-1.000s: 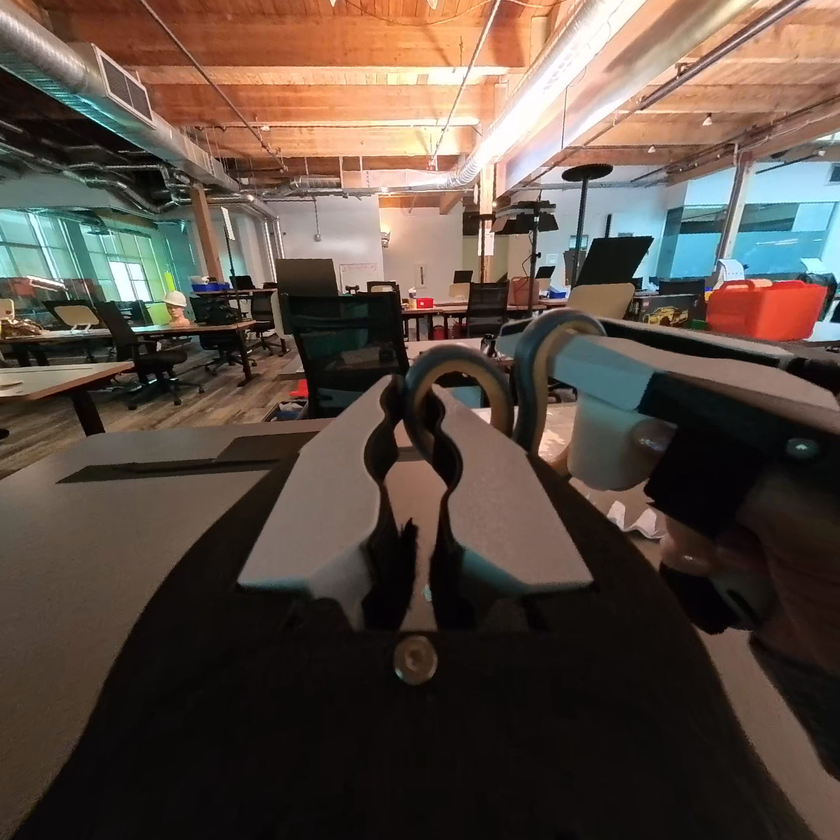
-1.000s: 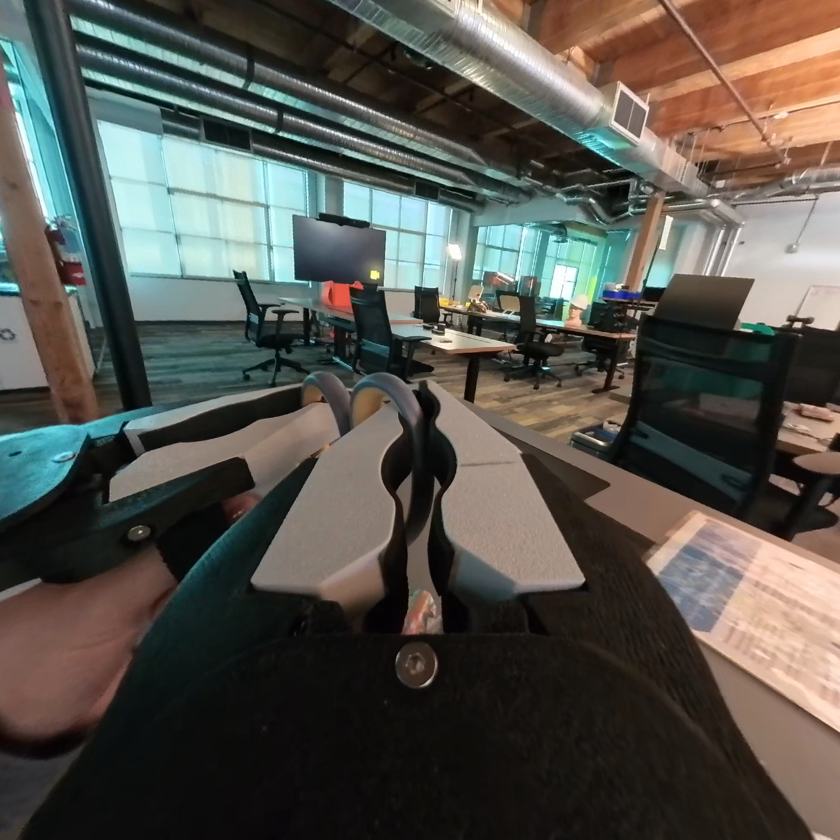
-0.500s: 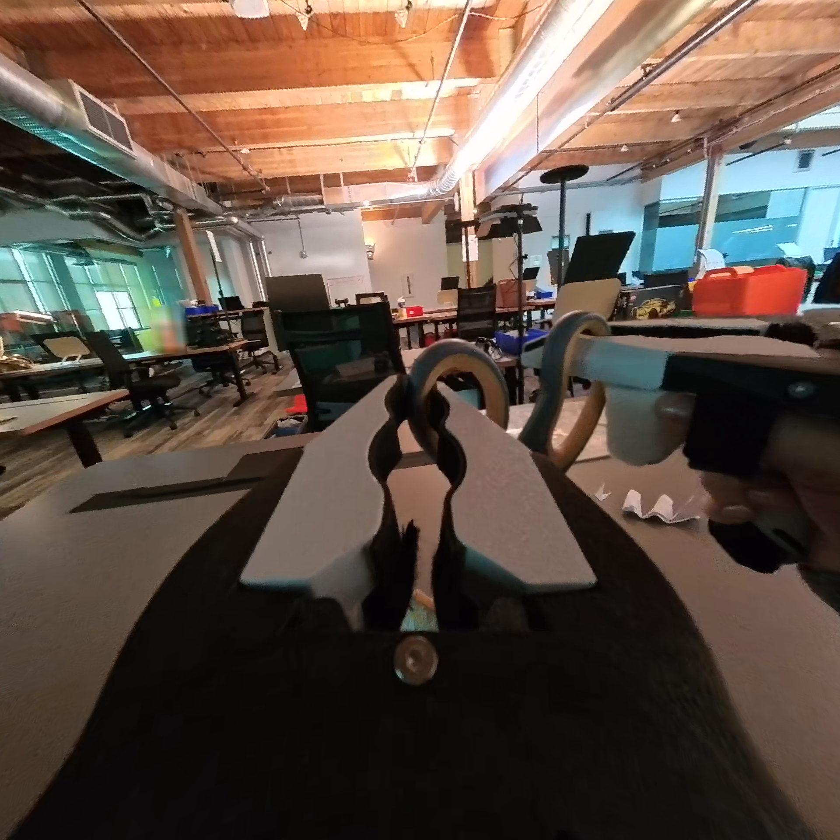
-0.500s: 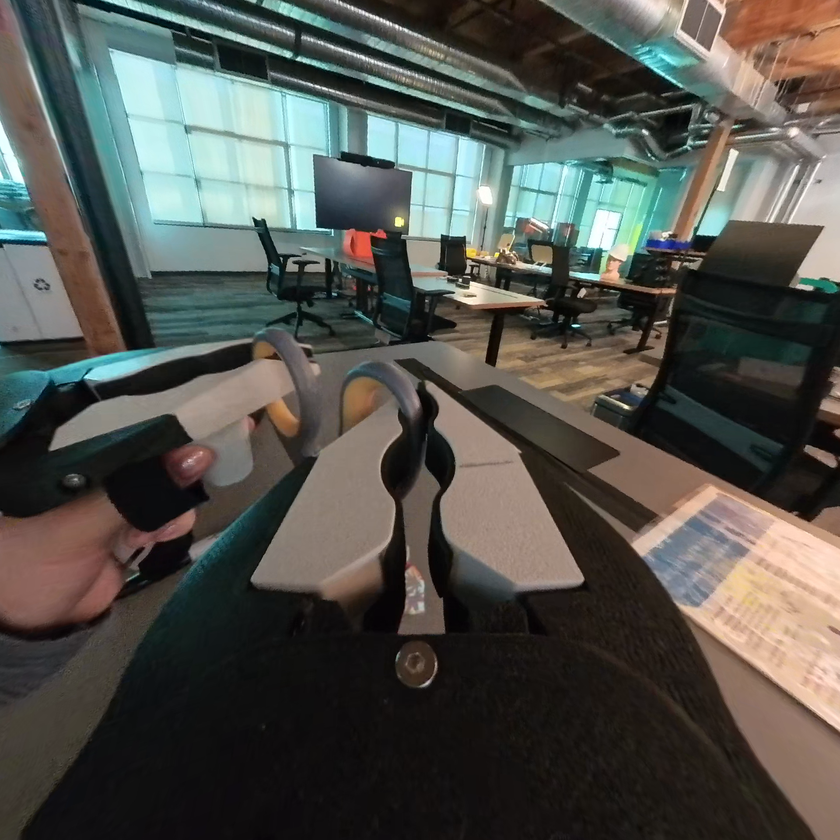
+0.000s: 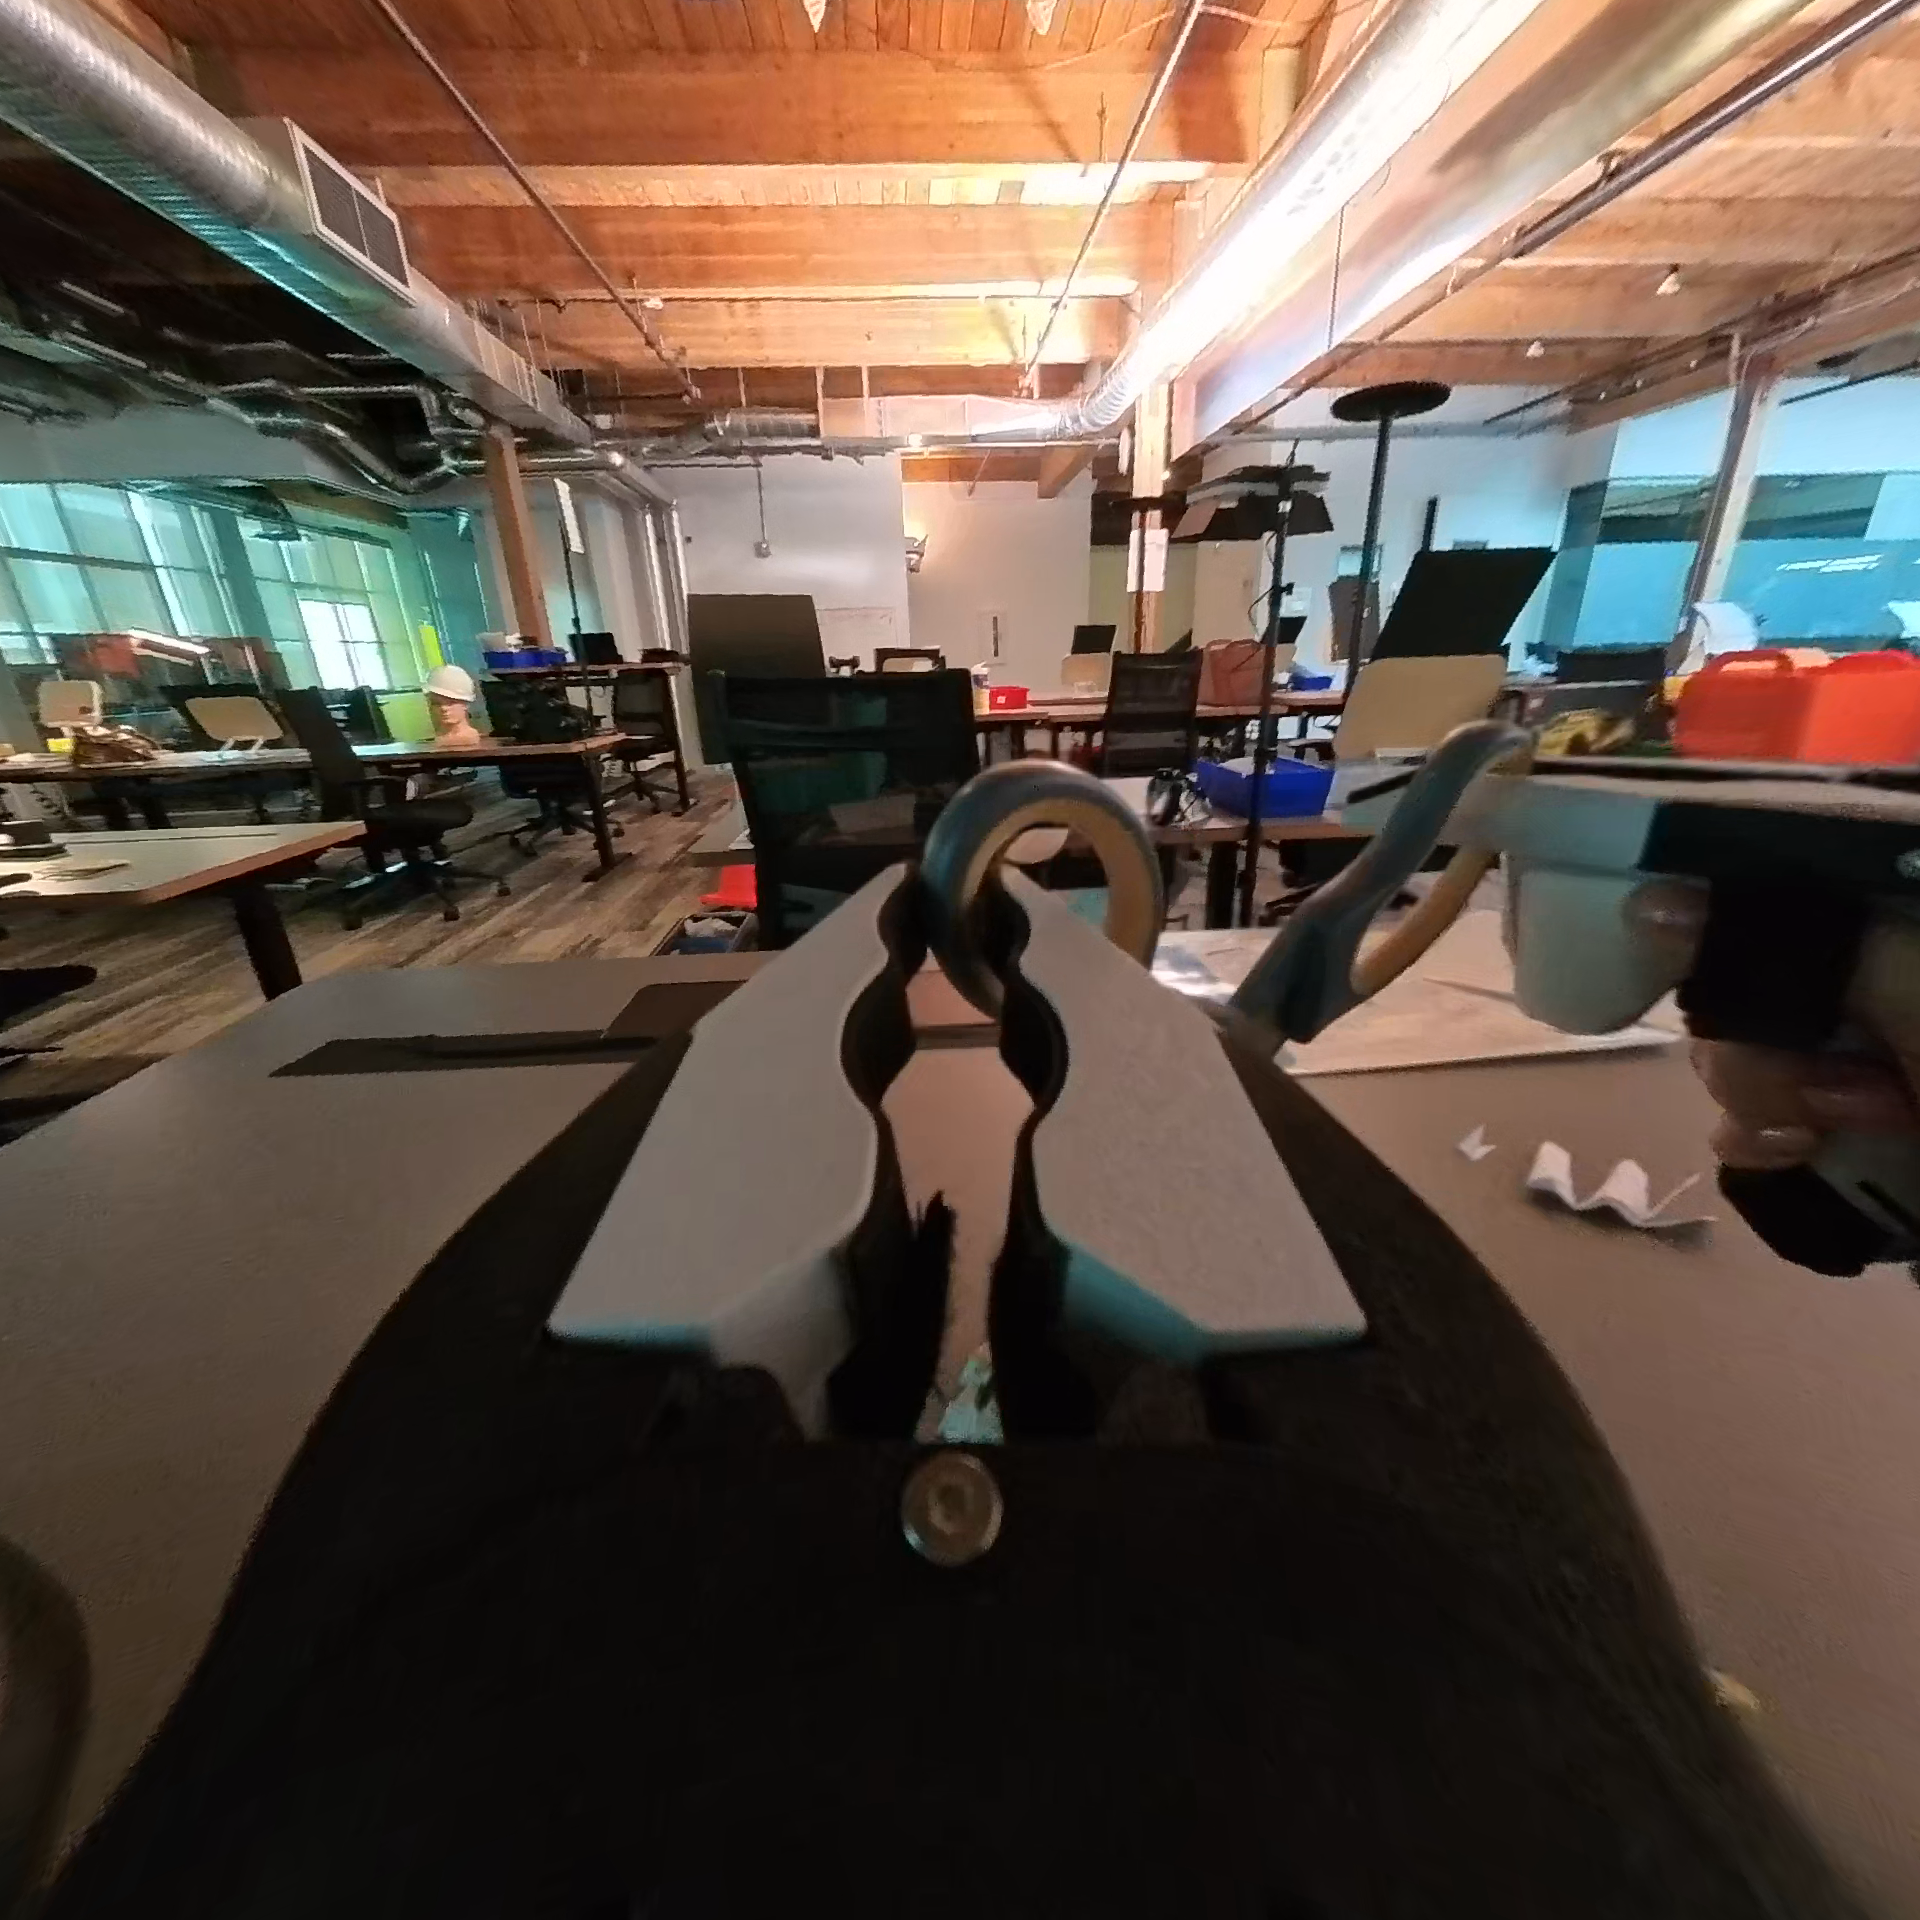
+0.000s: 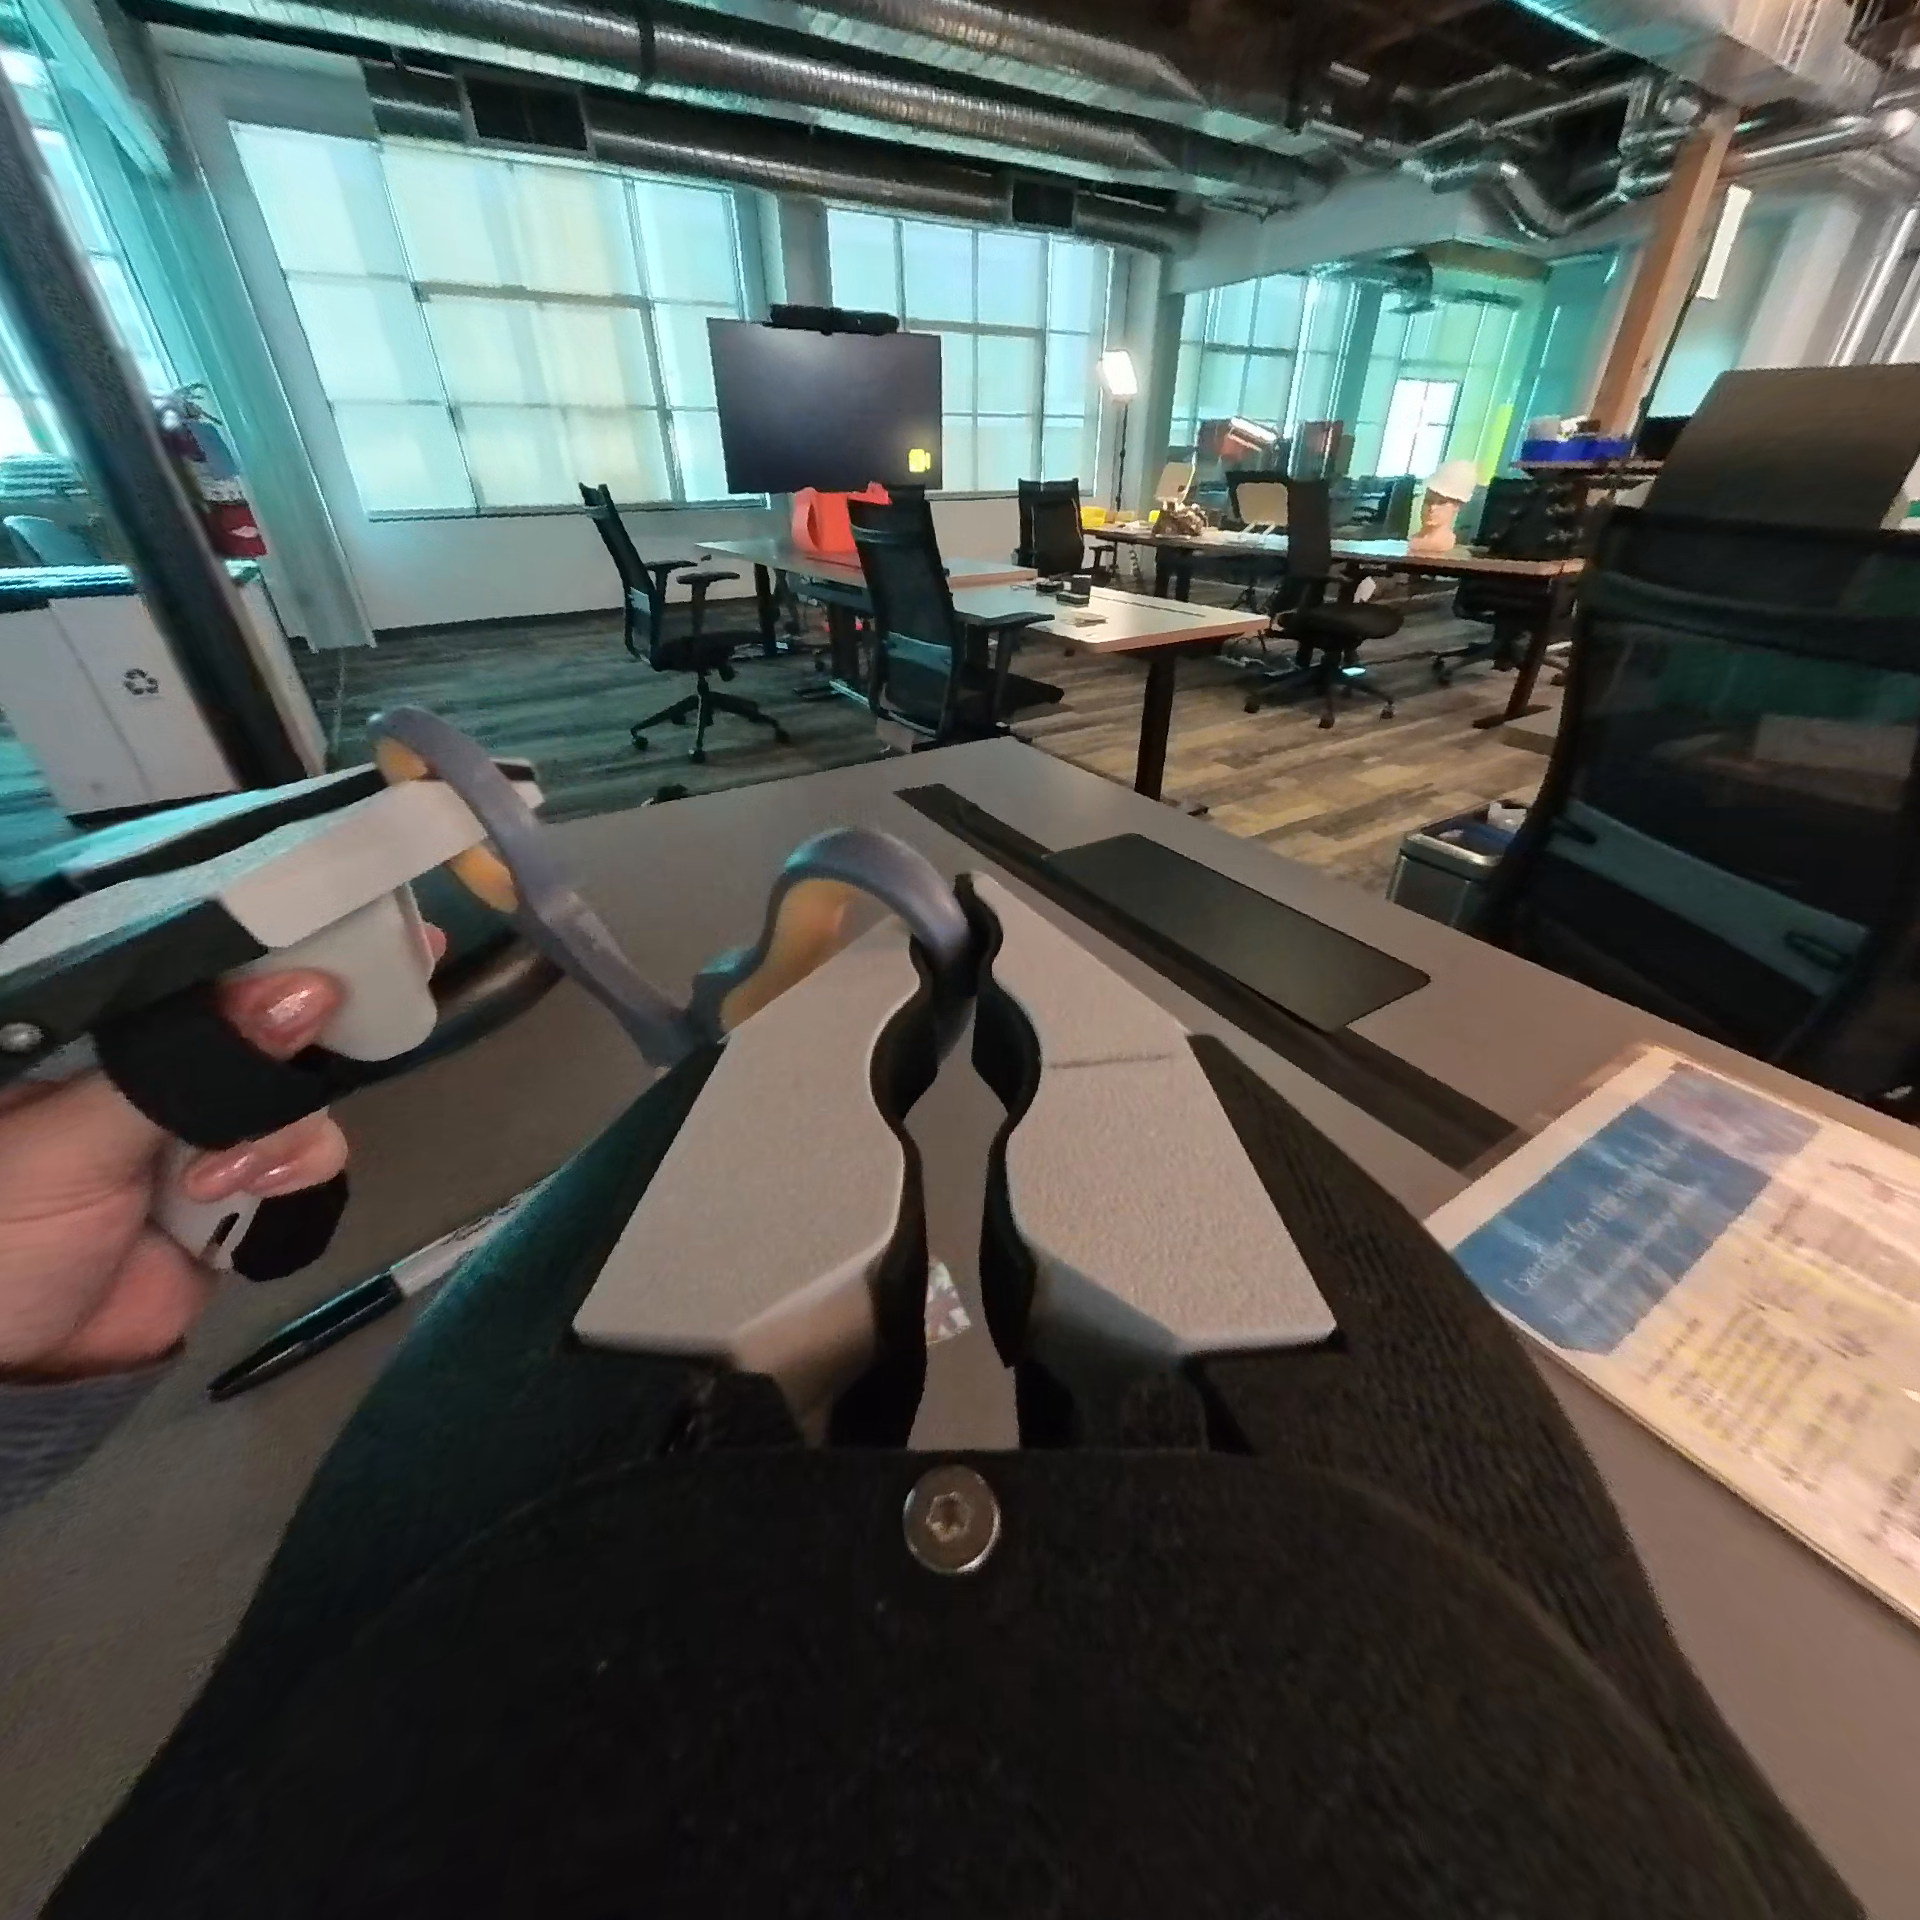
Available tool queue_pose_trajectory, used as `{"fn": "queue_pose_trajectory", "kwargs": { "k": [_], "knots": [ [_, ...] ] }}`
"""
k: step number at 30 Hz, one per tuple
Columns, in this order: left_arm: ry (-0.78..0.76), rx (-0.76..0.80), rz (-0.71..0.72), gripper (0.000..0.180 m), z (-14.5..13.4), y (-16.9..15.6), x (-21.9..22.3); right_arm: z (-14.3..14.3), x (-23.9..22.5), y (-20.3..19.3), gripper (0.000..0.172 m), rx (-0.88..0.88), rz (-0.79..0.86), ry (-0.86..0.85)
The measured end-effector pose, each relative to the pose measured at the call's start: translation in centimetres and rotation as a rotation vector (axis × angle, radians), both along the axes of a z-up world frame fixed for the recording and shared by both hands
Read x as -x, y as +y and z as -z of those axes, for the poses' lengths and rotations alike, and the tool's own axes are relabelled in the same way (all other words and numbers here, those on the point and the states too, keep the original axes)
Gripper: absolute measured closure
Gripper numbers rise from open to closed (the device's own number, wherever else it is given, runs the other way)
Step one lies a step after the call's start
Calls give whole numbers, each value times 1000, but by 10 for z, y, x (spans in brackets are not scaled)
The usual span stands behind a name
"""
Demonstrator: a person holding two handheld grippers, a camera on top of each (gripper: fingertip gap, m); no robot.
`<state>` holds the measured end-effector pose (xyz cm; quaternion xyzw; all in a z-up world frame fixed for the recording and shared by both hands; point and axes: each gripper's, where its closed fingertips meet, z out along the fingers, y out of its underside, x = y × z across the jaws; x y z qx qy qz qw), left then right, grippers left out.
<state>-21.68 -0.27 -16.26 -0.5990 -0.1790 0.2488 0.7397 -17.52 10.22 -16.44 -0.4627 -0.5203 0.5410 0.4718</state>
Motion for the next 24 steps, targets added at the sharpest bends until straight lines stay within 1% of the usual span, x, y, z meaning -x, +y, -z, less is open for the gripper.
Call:
{"fn": "queue_pose_trajectory", "kwargs": {
  "k": [5, 9, 12, 18, 21, 24],
  "knots": [
    [22, 79, -81, 172, 10, -1, 5, 6, 17, 6, 172, 3, 2, -22],
    [-44, 103, -83, 172, 25, 1, 10, 14, 26, 9, 172, 23, 2, -50],
    [-75, 107, -98, 172, 30, -1, 14, 19, 29, 7, 172, 39, -4, -65],
    [-190, 65, -64, 172, 44, 6, 13, 21, 31, 4, 172, 79, -15, -71],
    [-167, 64, -77, 172, 41, 6, 11, 21, 30, 0, 172, 87, -26, -69],
    [-168, 32, -72, 173, 36, 3, 11, 19, 30, -5, 172, 97, -45, -59]
  ]
}}
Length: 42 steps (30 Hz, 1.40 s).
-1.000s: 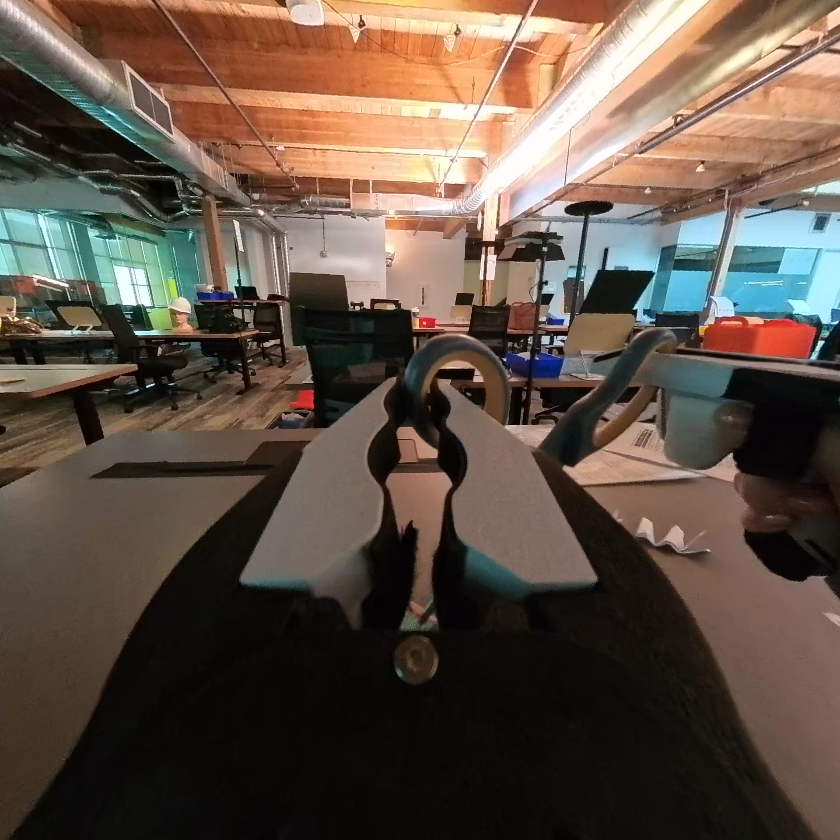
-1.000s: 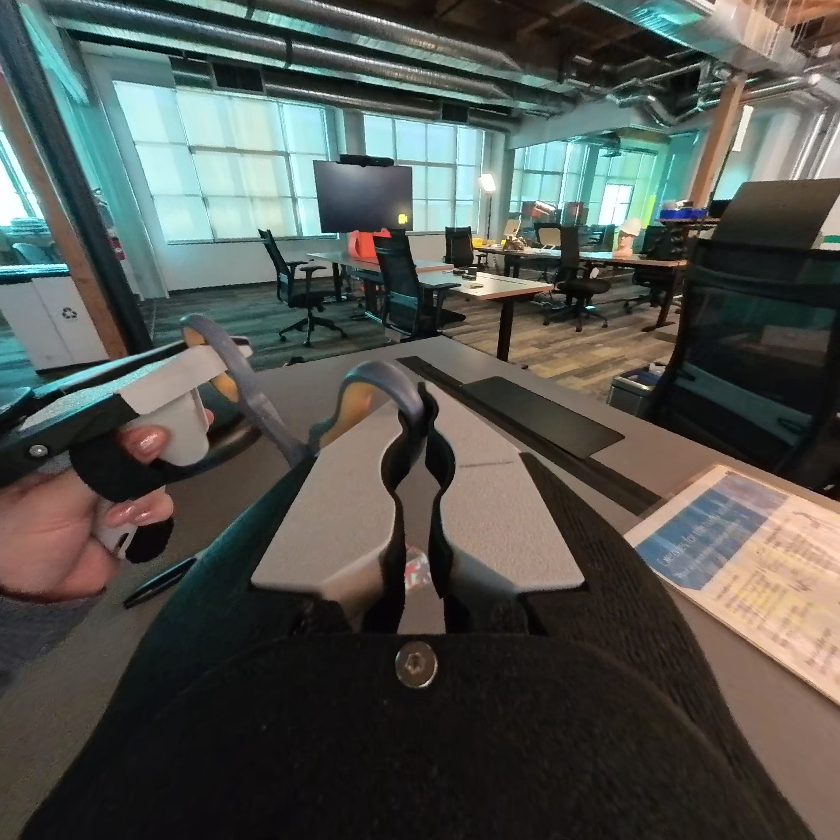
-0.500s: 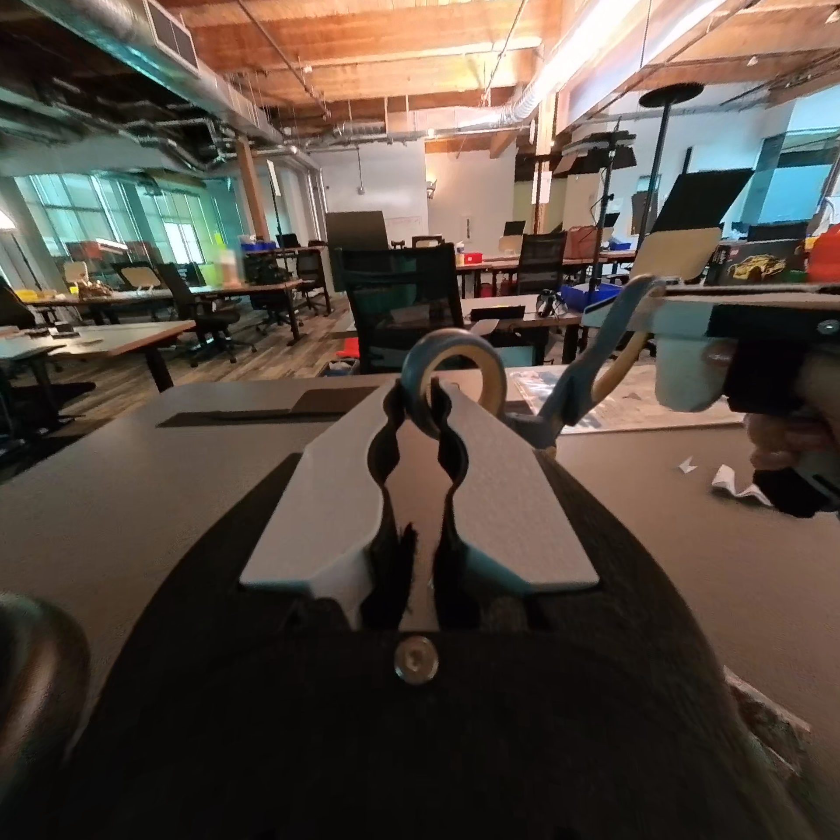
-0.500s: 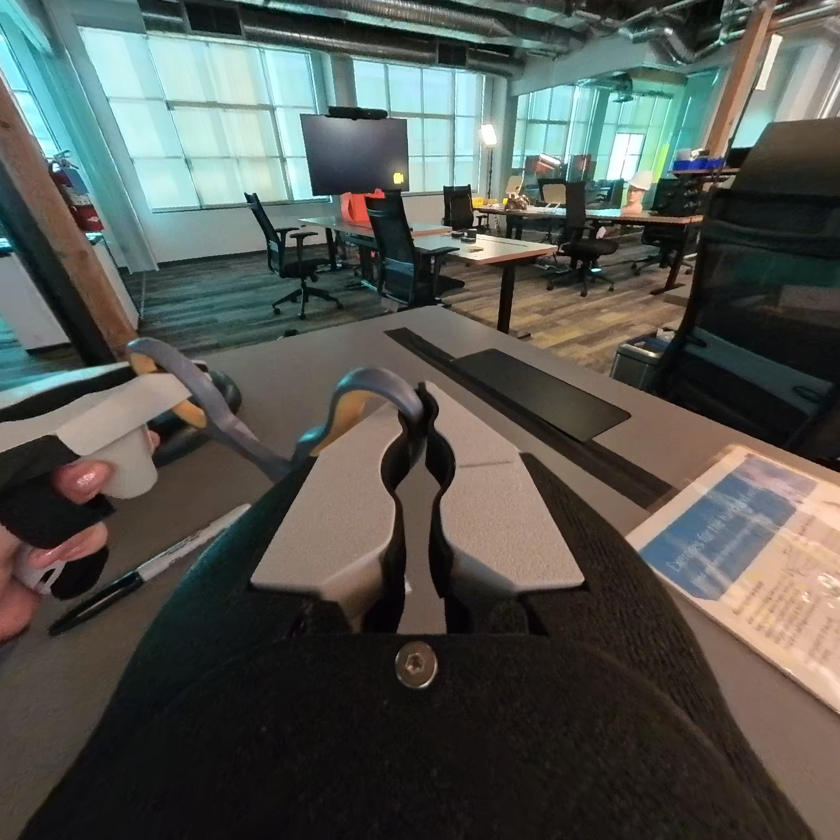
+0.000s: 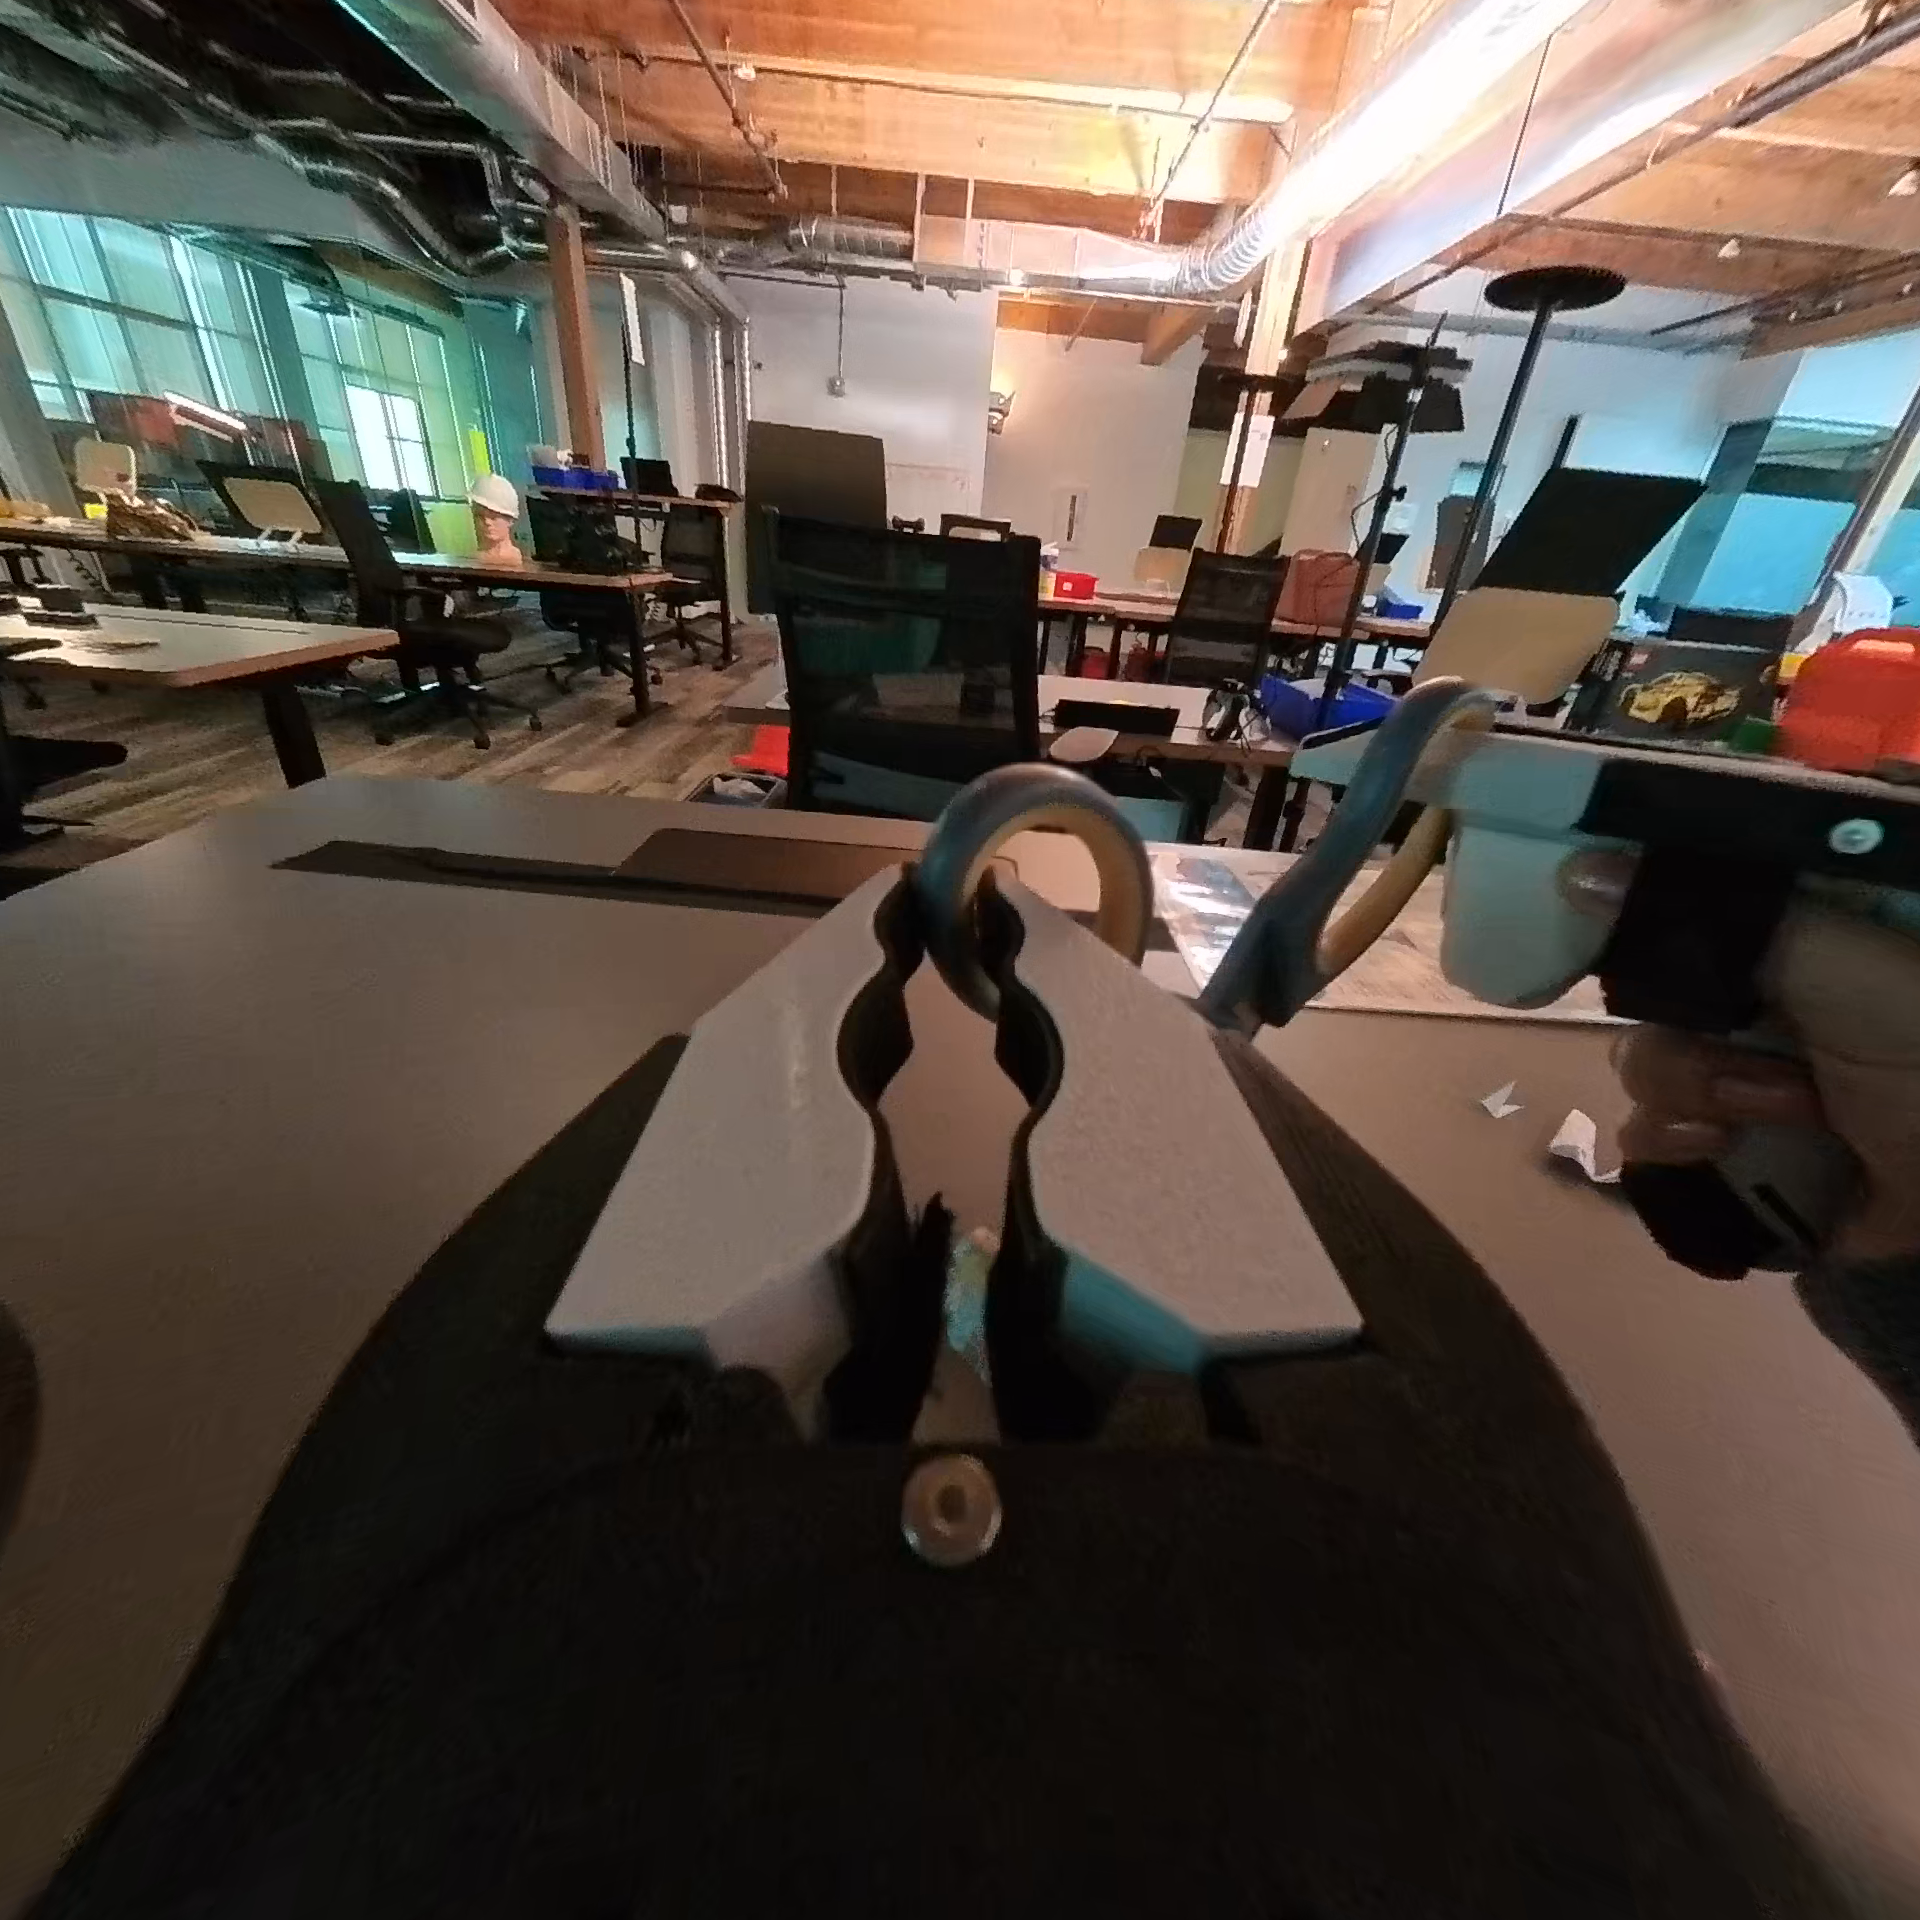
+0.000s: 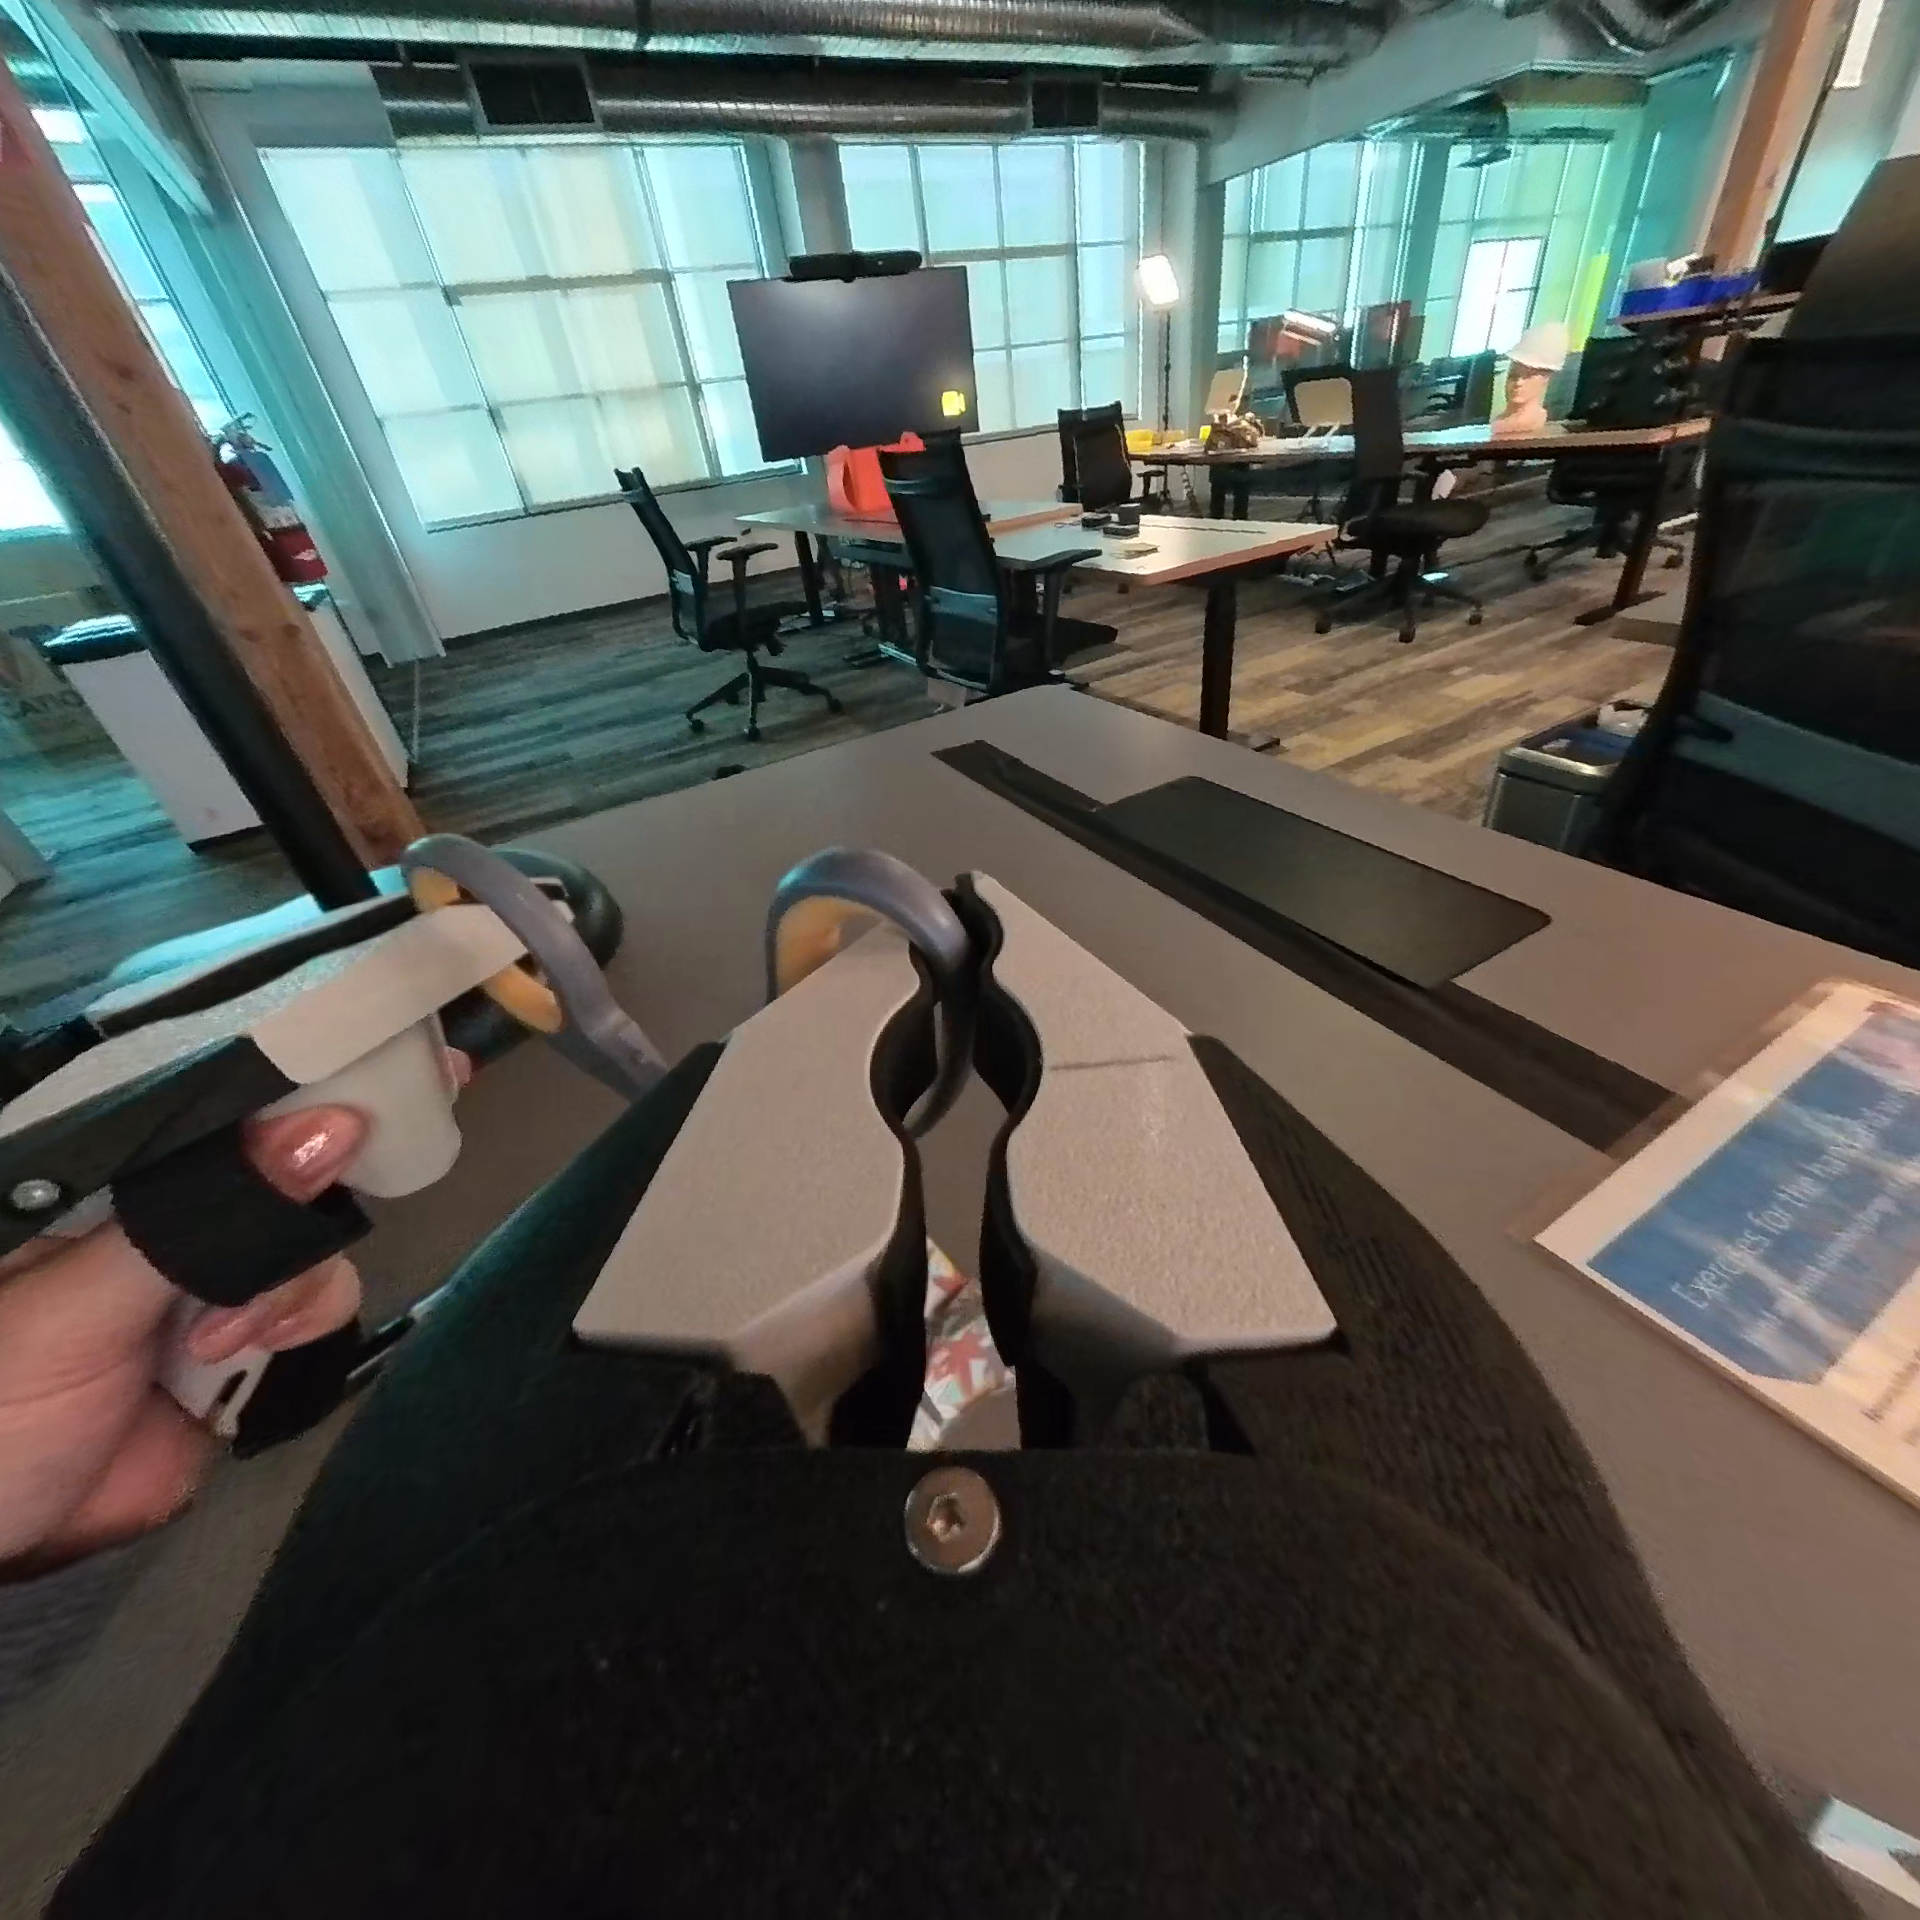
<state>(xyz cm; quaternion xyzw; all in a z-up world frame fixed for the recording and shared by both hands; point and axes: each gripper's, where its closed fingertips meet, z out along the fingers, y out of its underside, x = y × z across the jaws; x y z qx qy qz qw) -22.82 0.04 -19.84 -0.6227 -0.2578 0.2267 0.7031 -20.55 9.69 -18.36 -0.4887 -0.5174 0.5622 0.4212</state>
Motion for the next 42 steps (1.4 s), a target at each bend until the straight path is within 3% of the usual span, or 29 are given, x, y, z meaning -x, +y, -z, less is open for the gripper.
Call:
{"fn": "queue_pose_trajectory", "kwargs": {
  "k": [23, 42],
  "knots": [
    [64, -77, 81, 174, -21, 11, -19, -16, -3, -28, 172, 31, -59, 52],
    [162, -134, 57, 174, -44, 9, -39, -22, -8, -46, 172, 80, -50, 69]
  ]
}}
